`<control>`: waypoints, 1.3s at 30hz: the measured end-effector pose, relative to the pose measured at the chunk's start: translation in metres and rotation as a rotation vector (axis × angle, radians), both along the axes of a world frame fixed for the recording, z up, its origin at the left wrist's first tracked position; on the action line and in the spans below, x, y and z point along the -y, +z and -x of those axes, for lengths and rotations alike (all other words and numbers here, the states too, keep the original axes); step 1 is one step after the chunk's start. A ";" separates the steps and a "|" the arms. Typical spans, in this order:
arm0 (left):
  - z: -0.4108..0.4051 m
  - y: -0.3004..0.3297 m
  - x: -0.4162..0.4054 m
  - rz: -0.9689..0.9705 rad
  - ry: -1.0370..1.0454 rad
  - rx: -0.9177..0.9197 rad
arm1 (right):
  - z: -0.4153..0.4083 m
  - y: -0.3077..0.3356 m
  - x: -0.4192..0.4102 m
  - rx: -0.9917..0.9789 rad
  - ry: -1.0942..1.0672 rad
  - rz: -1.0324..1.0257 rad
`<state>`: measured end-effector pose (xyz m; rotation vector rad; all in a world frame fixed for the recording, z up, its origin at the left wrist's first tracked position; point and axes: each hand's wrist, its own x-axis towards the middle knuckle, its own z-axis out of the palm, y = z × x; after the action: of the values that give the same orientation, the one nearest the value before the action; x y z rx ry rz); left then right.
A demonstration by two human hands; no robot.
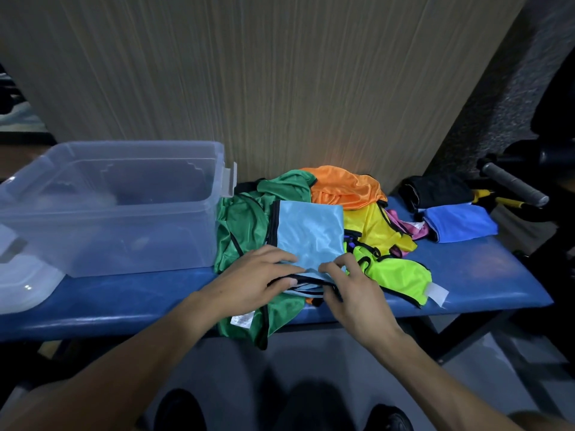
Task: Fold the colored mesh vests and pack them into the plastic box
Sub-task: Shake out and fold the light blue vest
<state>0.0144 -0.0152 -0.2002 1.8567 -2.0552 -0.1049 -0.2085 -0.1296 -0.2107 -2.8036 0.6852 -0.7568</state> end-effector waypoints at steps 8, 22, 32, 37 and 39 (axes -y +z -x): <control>-0.013 -0.005 -0.012 -0.065 0.036 0.170 | 0.013 -0.017 0.003 -0.193 0.074 0.235; 0.002 -0.008 -0.005 0.015 0.077 0.222 | 0.011 -0.011 0.014 -0.171 0.066 0.509; 0.011 0.001 -0.005 0.088 0.149 0.114 | 0.006 0.022 0.028 0.020 0.135 -0.184; 0.014 -0.004 -0.008 0.142 0.223 -0.172 | 0.017 0.041 0.037 0.101 0.119 -0.630; 0.018 -0.002 -0.009 0.109 0.204 -0.319 | 0.022 0.043 0.036 0.123 0.103 -0.735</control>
<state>-0.0035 -0.0060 -0.2021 1.8354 -1.6197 -0.2156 -0.2305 -0.1659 -0.1680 -2.0884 0.6269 -0.5112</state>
